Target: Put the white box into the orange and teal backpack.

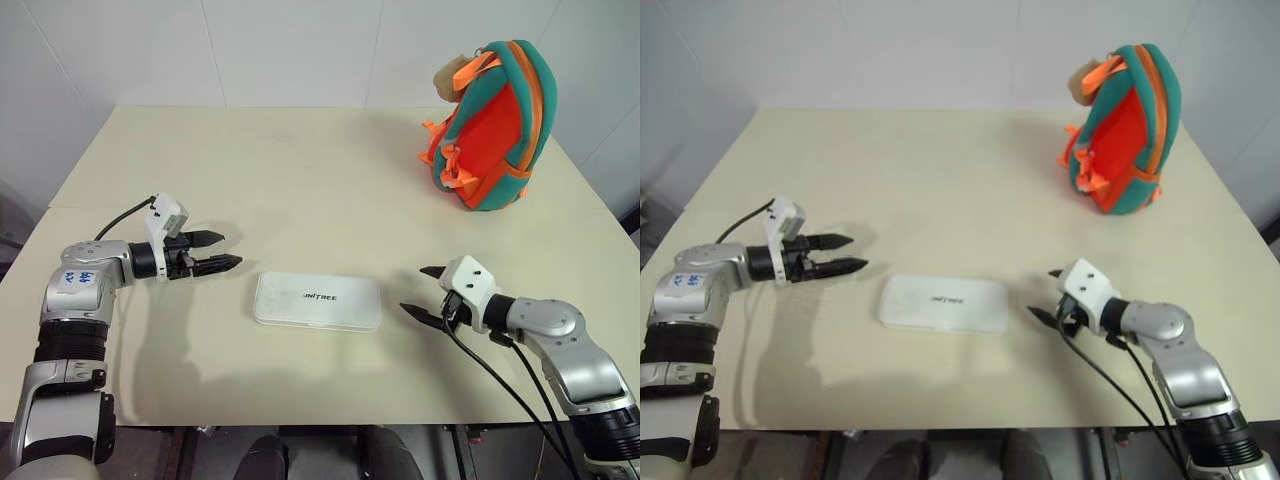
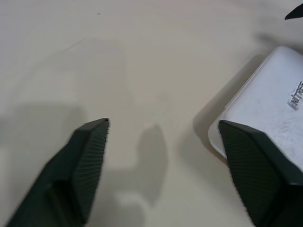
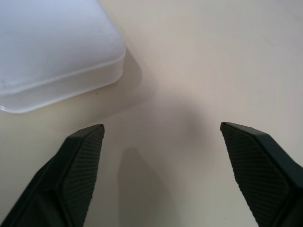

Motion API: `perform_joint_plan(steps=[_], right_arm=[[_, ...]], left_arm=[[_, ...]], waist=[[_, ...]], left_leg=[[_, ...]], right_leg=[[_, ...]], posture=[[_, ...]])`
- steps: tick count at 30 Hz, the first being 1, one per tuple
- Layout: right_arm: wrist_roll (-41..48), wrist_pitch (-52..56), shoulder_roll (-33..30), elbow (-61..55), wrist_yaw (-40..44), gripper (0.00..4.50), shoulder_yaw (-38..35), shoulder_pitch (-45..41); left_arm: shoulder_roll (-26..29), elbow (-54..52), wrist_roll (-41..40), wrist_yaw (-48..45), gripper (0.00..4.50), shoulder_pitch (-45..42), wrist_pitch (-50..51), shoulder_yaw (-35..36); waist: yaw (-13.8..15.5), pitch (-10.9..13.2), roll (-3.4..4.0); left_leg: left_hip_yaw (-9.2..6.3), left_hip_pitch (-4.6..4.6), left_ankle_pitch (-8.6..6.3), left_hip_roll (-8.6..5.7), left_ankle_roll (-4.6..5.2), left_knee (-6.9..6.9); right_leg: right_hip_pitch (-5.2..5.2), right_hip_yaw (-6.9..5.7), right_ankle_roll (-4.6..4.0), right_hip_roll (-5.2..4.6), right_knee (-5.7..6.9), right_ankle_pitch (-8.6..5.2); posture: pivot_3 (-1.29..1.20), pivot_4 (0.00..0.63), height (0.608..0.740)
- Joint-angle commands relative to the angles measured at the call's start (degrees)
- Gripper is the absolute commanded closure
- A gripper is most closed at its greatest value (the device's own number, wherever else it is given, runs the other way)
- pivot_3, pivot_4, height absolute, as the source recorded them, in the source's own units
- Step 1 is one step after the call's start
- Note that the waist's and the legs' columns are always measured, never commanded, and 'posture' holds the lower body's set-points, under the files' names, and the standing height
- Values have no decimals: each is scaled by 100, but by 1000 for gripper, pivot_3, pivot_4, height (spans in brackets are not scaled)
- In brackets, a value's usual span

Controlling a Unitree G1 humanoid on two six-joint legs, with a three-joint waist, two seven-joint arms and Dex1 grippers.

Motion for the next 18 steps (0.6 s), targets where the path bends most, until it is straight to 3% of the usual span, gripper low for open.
perform_joint_plan(steps=[1,7,18], right_arm=[[57,37,-2,-314,-123,0,-232,75],[-233,-195,93,-180,-374,0,-32,63],[-649,-413,554,147,-512,0,478,-357]], left_arm=[[104,-225,-161,-10,11,36,94,104],[-43,-186,-333,177,11,36,571,127],[-64,-679,-782,320,11,213,2706,-243]], waist=[[2,0,0],[6,0,0],[-13,0,0]], left_leg=[[0,0,0,0,0,0],[0,-1,0,-1,0,0],[-1,-1,1,-1,-2,-1]], right_leg=[[0,0,0,0,0,0],[0,0,0,-1,-2,0],[0,2,0,0,-1,0]], posture=[[0,150,740],[0,150,740],[0,150,740]])
